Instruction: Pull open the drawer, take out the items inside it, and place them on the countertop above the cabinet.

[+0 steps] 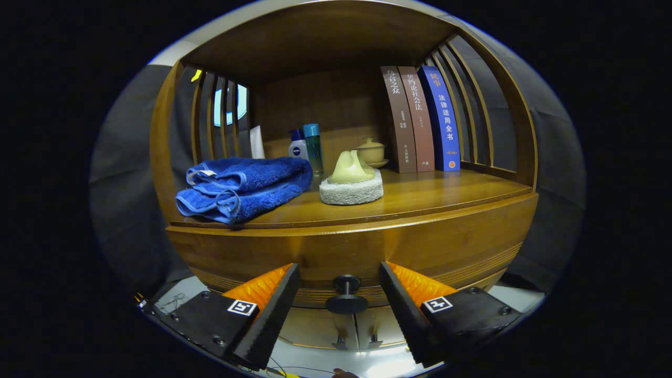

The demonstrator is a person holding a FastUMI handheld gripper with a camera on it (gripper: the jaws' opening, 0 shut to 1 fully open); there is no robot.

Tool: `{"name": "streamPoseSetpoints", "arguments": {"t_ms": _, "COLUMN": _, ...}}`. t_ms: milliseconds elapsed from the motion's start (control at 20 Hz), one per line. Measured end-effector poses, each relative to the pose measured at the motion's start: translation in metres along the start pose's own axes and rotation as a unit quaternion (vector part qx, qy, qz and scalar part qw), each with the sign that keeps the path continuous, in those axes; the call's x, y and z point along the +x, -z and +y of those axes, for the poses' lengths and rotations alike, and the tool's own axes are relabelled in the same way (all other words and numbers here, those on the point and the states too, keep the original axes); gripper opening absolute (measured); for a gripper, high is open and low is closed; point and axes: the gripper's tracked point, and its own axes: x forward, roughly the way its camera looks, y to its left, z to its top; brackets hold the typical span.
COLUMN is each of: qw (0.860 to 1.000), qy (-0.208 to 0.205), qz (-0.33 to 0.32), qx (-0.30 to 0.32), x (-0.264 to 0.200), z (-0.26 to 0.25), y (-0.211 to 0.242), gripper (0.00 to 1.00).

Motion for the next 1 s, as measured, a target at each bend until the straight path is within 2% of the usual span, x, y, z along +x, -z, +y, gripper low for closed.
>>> {"name": "streamPoseSetpoints", "arguments": {"t_ms": 200, "qw": 1.0, "qy": -0.002, "qz": -0.004, "qx": -0.004, "x": -0.032, "z": 0.0, "y": -0.009, "gripper": 0.99}}
{"name": "streamPoseSetpoints", "arguments": {"t_ms": 300, "qw": 1.0, "qy": -0.01, "qz": -0.014, "qx": -0.016, "x": -0.056, "z": 0.006, "y": -0.028, "gripper": 0.99}}
{"name": "streamPoseSetpoints", "arguments": {"t_ms": 600, "qw": 0.997, "qy": -0.043, "qz": -0.058, "qx": -0.038, "x": -0.137, "z": 0.041, "y": -0.143, "gripper": 0.99}}
{"name": "streamPoseSetpoints", "arguments": {"t_ms": 850, "qw": 0.992, "qy": -0.041, "qz": -0.113, "qx": -0.041, "x": -0.194, "z": 0.056, "y": -0.242, "gripper": 0.99}}
{"name": "streamPoseSetpoints", "arguments": {"t_ms": 1000, "qw": 0.991, "qy": -0.046, "qz": -0.124, "qx": -0.029, "x": -0.224, "z": 0.063, "y": -0.266, "gripper": 0.98}}
